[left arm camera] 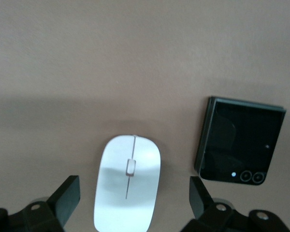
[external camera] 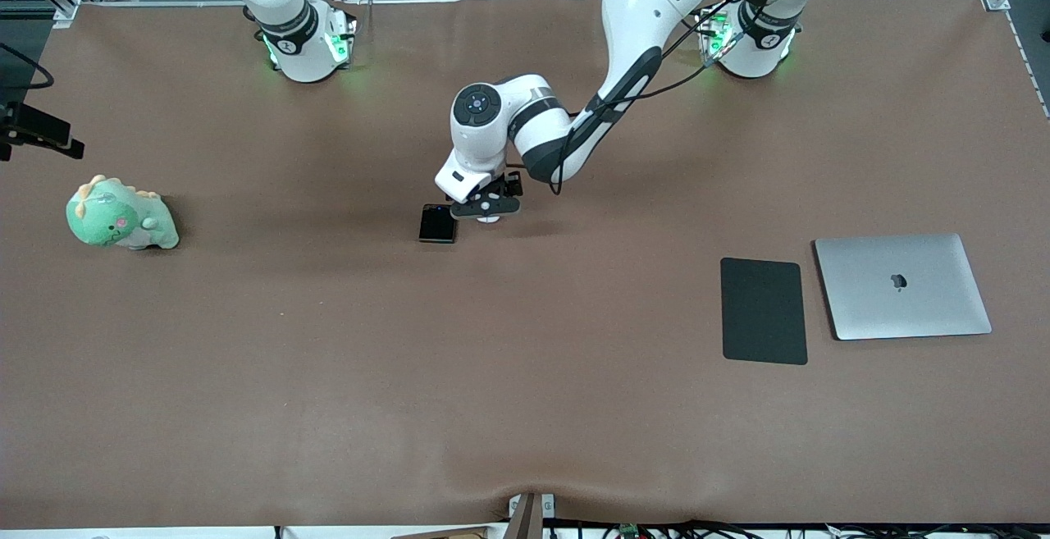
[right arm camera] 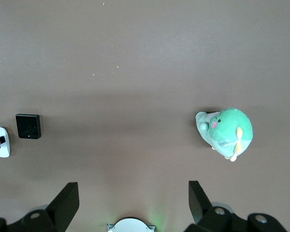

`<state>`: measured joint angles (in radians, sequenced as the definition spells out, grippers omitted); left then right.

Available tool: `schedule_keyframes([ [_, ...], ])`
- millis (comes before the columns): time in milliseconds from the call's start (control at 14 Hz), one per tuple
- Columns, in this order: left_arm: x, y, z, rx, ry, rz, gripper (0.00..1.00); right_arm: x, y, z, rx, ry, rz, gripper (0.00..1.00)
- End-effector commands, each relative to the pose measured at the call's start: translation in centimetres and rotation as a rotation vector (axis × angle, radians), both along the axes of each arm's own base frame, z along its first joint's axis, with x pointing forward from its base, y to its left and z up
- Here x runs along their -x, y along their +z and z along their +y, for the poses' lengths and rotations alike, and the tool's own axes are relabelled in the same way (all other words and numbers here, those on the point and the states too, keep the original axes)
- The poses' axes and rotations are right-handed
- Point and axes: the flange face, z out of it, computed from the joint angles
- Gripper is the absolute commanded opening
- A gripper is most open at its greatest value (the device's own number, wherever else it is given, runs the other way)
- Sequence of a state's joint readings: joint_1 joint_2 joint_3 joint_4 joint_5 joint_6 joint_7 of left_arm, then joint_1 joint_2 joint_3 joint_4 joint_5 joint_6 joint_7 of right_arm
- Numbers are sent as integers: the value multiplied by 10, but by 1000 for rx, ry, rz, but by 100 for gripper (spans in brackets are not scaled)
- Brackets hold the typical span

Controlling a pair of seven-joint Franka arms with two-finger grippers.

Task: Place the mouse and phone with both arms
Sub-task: 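Lower and close the left gripper on the white mouse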

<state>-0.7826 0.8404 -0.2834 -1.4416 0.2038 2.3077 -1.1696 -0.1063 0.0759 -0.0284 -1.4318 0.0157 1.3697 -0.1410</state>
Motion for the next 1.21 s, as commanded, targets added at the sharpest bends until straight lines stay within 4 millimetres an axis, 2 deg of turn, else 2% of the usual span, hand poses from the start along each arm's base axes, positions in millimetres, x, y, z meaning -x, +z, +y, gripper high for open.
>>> schedule_keyframes([
  [0, 3, -5, -10, 10, -78, -35, 100, -9, -13, -2, -13, 1, 23, 100],
  [286, 5, -13, -7, -5, -112, -35, 100, -11, -32, -15, -26, -34, 66, 100],
  [571, 11, -30, -4, -34, -151, -19, 100, -14, -38, -6, -42, -20, 78, 100],
  [643, 12, -31, -3, -36, -152, -17, 100, -23, -57, 0, -48, -5, 116, 100],
  [714, 13, -32, -3, -39, -156, -16, 100, -26, -62, 5, -47, 2, 119, 100],
  [857, 16, -41, -2, -47, -156, -7, 100, -26, -62, 10, -46, 7, 124, 100],
  [1071, 16, -42, -2, -49, -158, -5, 100, -28, -66, 15, -45, 16, 131, 100],
  [1143, 17, -43, -1, -52, -159, -3, 93, -28, -66, 19, -45, 22, 134, 100],
])
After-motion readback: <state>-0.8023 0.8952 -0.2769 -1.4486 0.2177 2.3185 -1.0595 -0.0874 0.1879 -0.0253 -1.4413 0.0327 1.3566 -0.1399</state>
